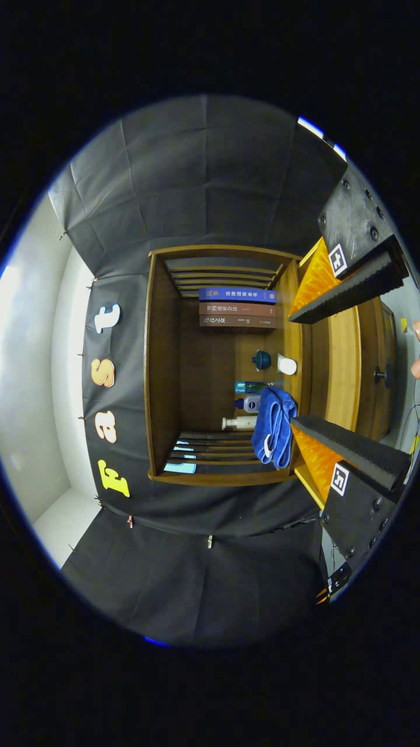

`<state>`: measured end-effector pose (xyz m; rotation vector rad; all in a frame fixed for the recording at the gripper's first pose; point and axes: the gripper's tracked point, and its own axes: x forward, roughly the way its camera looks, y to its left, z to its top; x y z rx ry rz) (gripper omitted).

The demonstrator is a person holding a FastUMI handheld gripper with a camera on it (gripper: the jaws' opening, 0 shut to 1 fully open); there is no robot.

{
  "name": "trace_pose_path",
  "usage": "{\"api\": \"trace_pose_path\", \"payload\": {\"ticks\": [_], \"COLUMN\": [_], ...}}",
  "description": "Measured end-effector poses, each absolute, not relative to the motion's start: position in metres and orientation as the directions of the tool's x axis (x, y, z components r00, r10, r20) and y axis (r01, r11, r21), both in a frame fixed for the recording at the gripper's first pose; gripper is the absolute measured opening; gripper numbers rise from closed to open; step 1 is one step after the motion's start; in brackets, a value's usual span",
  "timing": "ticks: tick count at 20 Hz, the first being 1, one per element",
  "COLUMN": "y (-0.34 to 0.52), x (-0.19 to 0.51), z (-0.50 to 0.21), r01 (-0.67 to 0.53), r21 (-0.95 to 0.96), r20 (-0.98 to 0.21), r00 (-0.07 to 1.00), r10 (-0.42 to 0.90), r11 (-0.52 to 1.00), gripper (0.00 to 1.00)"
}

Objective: Pull open the drawer, take out the items inside it, and place them on the countertop above the cabinet.

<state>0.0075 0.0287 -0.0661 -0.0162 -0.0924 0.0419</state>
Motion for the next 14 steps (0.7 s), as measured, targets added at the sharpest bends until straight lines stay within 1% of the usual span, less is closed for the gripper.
{"api": "trace_pose_path", "payload": {"ticks": [7,14], "y": [0.032,0.026], "x": [0.012,0.036], "z": [-0.149,-0.218], "r01": [-0.043,-0.023], "r21": [-0.024,-0.012], "r20": [0.064,-0.045], "r00": [0.997,0.999], "r10": [0.044,0.023], "r11": [0.999,1.0], "gripper": [1.0,1.0]}}
